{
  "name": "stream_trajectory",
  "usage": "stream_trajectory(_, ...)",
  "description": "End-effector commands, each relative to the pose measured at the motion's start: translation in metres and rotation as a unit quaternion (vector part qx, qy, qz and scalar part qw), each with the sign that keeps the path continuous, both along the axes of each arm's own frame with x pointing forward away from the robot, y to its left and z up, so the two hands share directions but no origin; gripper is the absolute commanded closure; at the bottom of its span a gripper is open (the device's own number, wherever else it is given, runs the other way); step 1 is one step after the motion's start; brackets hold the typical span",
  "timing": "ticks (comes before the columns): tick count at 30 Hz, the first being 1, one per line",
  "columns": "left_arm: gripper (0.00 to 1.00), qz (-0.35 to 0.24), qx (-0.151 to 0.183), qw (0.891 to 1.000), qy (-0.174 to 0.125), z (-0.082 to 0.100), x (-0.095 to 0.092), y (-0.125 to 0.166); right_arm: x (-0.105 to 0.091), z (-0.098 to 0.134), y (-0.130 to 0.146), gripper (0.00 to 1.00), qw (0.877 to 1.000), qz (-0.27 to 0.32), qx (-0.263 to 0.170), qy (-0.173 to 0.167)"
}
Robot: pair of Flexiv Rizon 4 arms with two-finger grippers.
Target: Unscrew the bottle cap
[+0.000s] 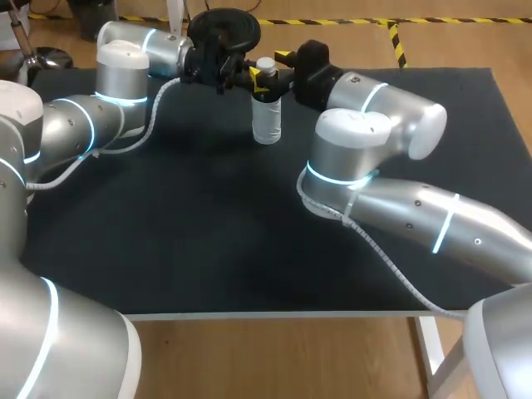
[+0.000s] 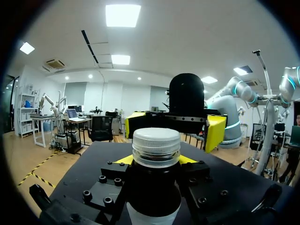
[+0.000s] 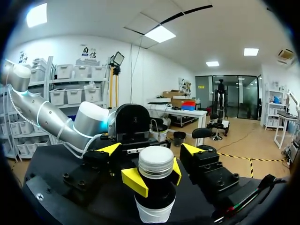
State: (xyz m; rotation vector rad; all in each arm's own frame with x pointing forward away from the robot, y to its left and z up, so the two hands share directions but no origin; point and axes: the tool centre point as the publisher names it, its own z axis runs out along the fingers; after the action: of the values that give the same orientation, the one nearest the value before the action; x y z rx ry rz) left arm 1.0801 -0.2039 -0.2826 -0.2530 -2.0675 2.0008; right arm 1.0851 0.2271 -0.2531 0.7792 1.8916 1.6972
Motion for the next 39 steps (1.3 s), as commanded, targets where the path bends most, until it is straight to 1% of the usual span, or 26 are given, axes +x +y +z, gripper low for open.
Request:
stream_trajectory(1, 1.00, -0.112, -0.007, 0.994, 0.006, -0.004, 0.008, -0.001, 0.002, -0.004, 0.002, 0.61, 1.000, -0.002, 0.004, -0.002)
stream_trajectory(3, 1.00, -0.112, -0.007, 0.994, 0.006, -0.004, 0.008, -0.001, 0.003, -0.004, 0.001, 0.64, 1.000, -0.002, 0.005, -0.001)
stream_trajectory(4, 1.00, -0.112, -0.007, 0.994, 0.006, -0.004, 0.008, -0.001, 0.003, -0.004, 0.001, 0.67, 1.000, -0.002, 0.005, -0.001)
stream_trajectory(5, 1.00, -0.112, -0.007, 0.994, 0.006, -0.004, 0.008, -0.001, 0.003, -0.005, 0.001, 0.74, 1.000, -0.002, 0.006, -0.001)
stream_trajectory(7, 1.00, -0.112, -0.007, 0.994, 0.006, -0.004, 0.008, -0.001, 0.003, -0.005, 0.002, 0.83, 1.000, -0.001, 0.007, -0.001)
stream_trajectory(12, 1.00, -0.112, -0.007, 0.994, 0.006, -0.004, 0.008, -0.001, 0.003, -0.005, 0.002, 0.88, 1.000, 0.001, 0.008, -0.002)
stream_trajectory(13, 1.00, -0.112, -0.007, 0.994, 0.006, -0.004, 0.008, -0.001, 0.003, -0.005, 0.002, 1.00, 1.000, 0.001, 0.008, -0.002)
stream_trajectory(21, 1.00, -0.112, -0.007, 0.994, 0.006, -0.004, 0.008, -0.001, 0.005, -0.006, -0.002, 1.00, 1.000, 0.020, 0.006, -0.005)
stream_trajectory(23, 1.00, -0.112, -0.007, 0.994, 0.006, -0.004, 0.008, -0.001, 0.007, -0.006, -0.004, 1.00, 0.999, 0.042, 0.004, -0.002)
stream_trajectory(26, 1.00, -0.112, -0.007, 0.994, 0.006, -0.004, 0.008, -0.001, 0.011, -0.008, -0.004, 1.00, 0.996, 0.090, 0.004, 0.006)
stream_trajectory(28, 1.00, -0.112, -0.007, 0.994, 0.006, -0.004, 0.008, -0.001, 0.011, -0.007, -0.005, 1.00, 0.992, 0.128, -0.006, 0.015)
stream_trajectory(29, 1.00, -0.112, -0.007, 0.994, 0.006, -0.004, 0.008, -0.001, 0.012, -0.007, -0.005, 1.00, 0.990, 0.139, -0.004, 0.015)
stream_trajectory(31, 1.00, -0.112, -0.007, 0.994, 0.006, -0.004, 0.008, -0.001, 0.014, -0.006, -0.009, 1.00, 0.986, 0.165, -0.007, 0.006)
stream_trajectory(33, 1.00, -0.112, -0.007, 0.994, 0.006, -0.004, 0.008, -0.001, 0.015, -0.006, -0.010, 1.00, 0.980, 0.198, 0.000, -0.001)
stream_trajectory(34, 1.00, -0.112, -0.007, 0.994, 0.006, -0.004, 0.008, -0.001, 0.015, -0.006, -0.011, 1.00, 0.979, 0.203, -0.001, -0.002)
stream_trajectory(36, 1.00, -0.112, -0.007, 0.994, 0.006, -0.004, 0.008, -0.001, 0.017, -0.006, -0.012, 1.00, 0.970, 0.241, 0.006, -0.007)
stream_trajectory(37, 1.00, -0.112, -0.007, 0.994, 0.006, -0.004, 0.008, -0.001, 0.017, -0.005, -0.013, 1.00, 0.970, 0.245, 0.005, -0.010)
stream_trajectory(38, 1.00, -0.112, -0.007, 0.994, 0.006, -0.004, 0.008, -0.001, 0.018, -0.004, -0.014, 1.00, 0.963, 0.270, 0.001, -0.013)
stream_trajectory(39, 1.00, -0.112, -0.007, 0.994, 0.006, -0.004, 0.008, -0.001, 0.018, -0.004, -0.015, 1.00, 0.959, 0.283, 0.006, -0.010)
